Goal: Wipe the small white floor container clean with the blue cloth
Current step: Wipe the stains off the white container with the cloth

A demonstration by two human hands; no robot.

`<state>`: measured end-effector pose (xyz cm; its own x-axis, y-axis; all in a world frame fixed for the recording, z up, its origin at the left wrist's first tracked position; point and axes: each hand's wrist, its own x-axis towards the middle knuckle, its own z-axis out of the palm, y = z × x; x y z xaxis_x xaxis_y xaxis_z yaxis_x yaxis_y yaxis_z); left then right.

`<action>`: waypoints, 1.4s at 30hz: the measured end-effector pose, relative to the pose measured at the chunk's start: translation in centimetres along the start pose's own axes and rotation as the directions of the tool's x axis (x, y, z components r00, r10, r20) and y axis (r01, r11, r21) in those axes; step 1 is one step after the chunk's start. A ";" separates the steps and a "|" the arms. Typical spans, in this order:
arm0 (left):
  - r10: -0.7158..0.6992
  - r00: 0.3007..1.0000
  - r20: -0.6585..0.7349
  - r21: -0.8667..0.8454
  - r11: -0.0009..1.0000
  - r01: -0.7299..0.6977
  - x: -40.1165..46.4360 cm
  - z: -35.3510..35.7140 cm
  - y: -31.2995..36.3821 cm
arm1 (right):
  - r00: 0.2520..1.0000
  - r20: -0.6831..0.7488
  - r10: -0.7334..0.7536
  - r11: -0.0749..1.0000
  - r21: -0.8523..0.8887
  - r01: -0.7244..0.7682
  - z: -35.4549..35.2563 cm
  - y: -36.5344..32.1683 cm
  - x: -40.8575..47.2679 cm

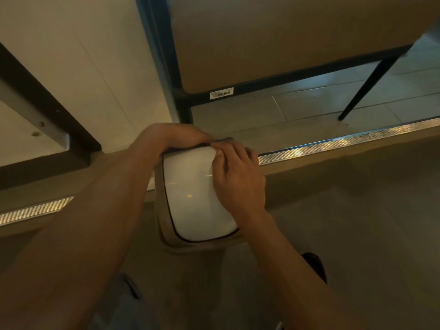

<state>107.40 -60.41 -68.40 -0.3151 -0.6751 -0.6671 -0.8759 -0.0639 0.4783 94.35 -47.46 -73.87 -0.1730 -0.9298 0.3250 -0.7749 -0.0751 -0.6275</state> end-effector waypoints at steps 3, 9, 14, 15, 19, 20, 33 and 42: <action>-0.018 0.999 -0.044 0.032 0.999 0.019 -1.4 0.4 -1.6 | 1.000 -0.003 0.016 1.000 -0.010 -0.016 0.1 0.0 -0.2; -0.171 0.939 -0.297 -0.557 0.830 -0.025 -4.9 4.1 -7.4 | 0.999 0.046 0.018 1.000 -0.022 -0.017 -0.2 -0.2 -0.3; -0.437 0.842 -0.315 -0.899 0.421 -0.118 -5.8 8.9 -7.1 | 0.999 0.039 0.027 1.000 -0.013 -0.026 -0.3 -0.3 -0.4; -0.476 0.813 -0.335 -0.912 0.380 -0.154 -6.2 10.1 -7.3 | 0.999 0.039 0.023 1.000 -0.009 -0.022 -0.3 -0.4 -0.4; -0.474 0.721 -0.506 -0.844 0.443 -0.301 -9.8 16.3 -7.4 | 0.999 0.049 0.014 1.000 0.003 -0.014 -0.3 -0.4 -0.4; -0.463 0.702 -0.541 -0.822 0.468 -0.325 -10.8 18.0 -7.2 | 0.999 0.048 0.009 1.000 -0.003 -0.009 -0.3 -0.4 -0.4; -0.214 0.636 -0.741 -0.508 0.798 -0.324 -8.9 12.5 -5.8 | 0.996 0.090 -0.002 0.999 0.038 -0.002 -0.5 0.1 -0.1; -0.208 0.481 -0.852 -0.356 0.903 -0.239 -10.4 22.4 -5.2 | 0.998 0.056 0.028 0.999 0.032 -0.029 -0.2 0.0 -0.1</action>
<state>107.03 -36.57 -76.78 0.3421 -0.9374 0.0661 -0.5857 -0.1577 0.7951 94.21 -47.23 -73.75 -0.1598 -0.9503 0.2671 -0.7494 -0.0594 -0.6595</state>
